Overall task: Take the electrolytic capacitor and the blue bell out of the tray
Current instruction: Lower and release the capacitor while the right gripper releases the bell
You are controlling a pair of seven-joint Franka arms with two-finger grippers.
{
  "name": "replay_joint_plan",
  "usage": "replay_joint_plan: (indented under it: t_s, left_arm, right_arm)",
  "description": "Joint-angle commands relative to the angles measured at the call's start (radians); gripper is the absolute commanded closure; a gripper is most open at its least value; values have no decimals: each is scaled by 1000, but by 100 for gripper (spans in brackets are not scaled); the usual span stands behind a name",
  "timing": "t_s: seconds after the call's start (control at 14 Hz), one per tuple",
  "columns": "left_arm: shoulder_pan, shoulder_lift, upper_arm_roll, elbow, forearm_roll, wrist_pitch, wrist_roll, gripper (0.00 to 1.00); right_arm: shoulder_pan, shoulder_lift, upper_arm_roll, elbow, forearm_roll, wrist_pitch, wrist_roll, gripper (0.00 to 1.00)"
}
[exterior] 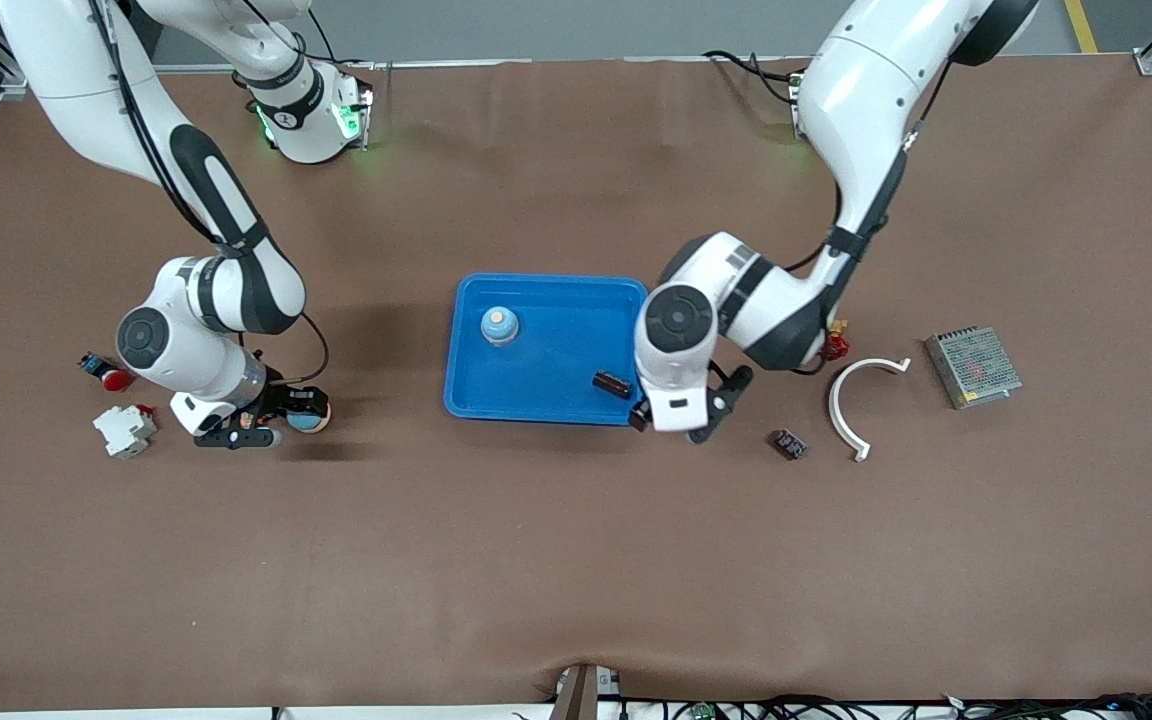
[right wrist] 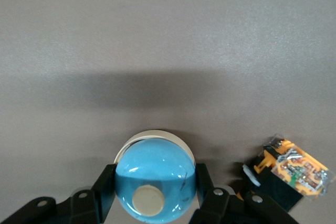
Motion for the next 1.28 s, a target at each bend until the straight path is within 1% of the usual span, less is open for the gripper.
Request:
replay_joint_plan:
  t_s: [0.0, 0.07, 0.14, 0.36, 0.43, 0.5, 0.64, 0.78, 0.85, 1.0, 1.07, 1.21]
  left_arm:
    - [-43, 30, 6, 14, 20, 7, -87, 0]
    - [-56, 37, 6, 11, 13, 10, -89, 0]
    - [-62, 37, 6, 9, 7, 11, -90, 0]
    - [-76, 57, 5, 4, -3, 56, -145, 0]
    - [-77, 71, 5, 4, -4, 95, -148, 1]
    - [-85, 77, 6, 4, -6, 144, -170, 5]
    - [-87, 105, 5, 4, -7, 200, -204, 12]
    - [-97, 129, 6, 4, -6, 205, -205, 18]
    - [-103, 132, 6, 6, -7, 205, -205, 18]
    - [-103, 129, 5, 4, -7, 205, -205, 19]
    - [-113, 132, 5, 3, -9, 203, -207, 21]
    - [-119, 136, 6, 4, -7, 203, -205, 22]
  right_arm:
    - [-14, 1, 15, -8, 95, 12, -59, 84]
    - [-12, 6, 15, -6, 132, 10, -59, 16]
    - [-12, 6, 13, -6, 144, 10, -62, 0]
    - [-8, -2, 13, 0, 144, -5, -59, 0]
    - [-2, -14, 13, 0, 144, -13, -50, 0]
    - [7, -31, 13, 1, 147, -49, -39, 0]
    - [29, -60, 12, 33, 138, -143, 57, 0]
    - [55, -77, 7, 61, 131, -201, 105, 0]
    - [64, -83, 7, 76, 117, -221, 137, 0]
    - [96, -103, 10, 95, 38, -266, 265, 0]
    - [118, -117, 12, 93, 7, -273, 353, 0]
    - [194, -141, 13, 74, 2, -269, 491, 0]
